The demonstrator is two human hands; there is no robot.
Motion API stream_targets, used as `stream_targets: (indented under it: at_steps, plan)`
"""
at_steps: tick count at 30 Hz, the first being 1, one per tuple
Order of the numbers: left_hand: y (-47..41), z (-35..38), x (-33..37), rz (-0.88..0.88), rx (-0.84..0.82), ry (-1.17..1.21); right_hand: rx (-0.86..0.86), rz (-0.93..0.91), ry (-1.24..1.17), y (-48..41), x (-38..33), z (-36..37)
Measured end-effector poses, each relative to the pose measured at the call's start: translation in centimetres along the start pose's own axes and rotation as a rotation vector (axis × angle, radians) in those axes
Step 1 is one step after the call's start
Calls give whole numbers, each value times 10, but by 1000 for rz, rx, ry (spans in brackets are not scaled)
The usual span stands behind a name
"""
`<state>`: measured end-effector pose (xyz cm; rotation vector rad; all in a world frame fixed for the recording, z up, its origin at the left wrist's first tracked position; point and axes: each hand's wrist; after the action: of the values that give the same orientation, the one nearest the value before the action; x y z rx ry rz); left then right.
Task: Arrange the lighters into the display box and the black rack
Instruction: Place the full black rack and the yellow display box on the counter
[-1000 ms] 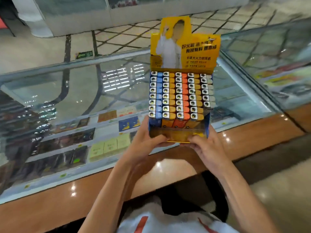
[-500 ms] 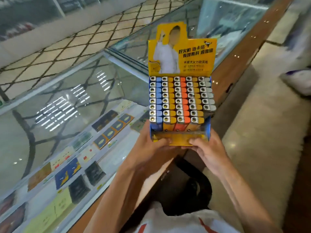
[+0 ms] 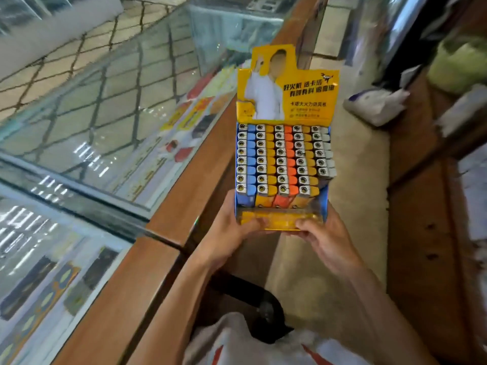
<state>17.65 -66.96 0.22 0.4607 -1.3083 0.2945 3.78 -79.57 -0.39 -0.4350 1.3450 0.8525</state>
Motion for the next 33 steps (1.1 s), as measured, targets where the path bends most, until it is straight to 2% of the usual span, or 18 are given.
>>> stream_targets:
  at_steps: [10, 21, 33]
  plan:
    - [-183, 88, 4, -23, -180, -65, 242, -88, 0, -101, -33, -126]
    - [-445, 136, 34, -40, -330, -178, 411, -163, -21, -298, -93, -241]
    - [-712, 209, 61, -93, -470, -143, 525, -161, -81, -504, -146, -380]
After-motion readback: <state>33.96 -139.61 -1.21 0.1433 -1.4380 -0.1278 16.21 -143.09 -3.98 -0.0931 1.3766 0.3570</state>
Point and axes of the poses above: each hand's wrist, its own y-axis away from the middle knuckle, its own z-axis out of the palm, x = y × z, and after that the axes turned 2 degrees about y, right-handed
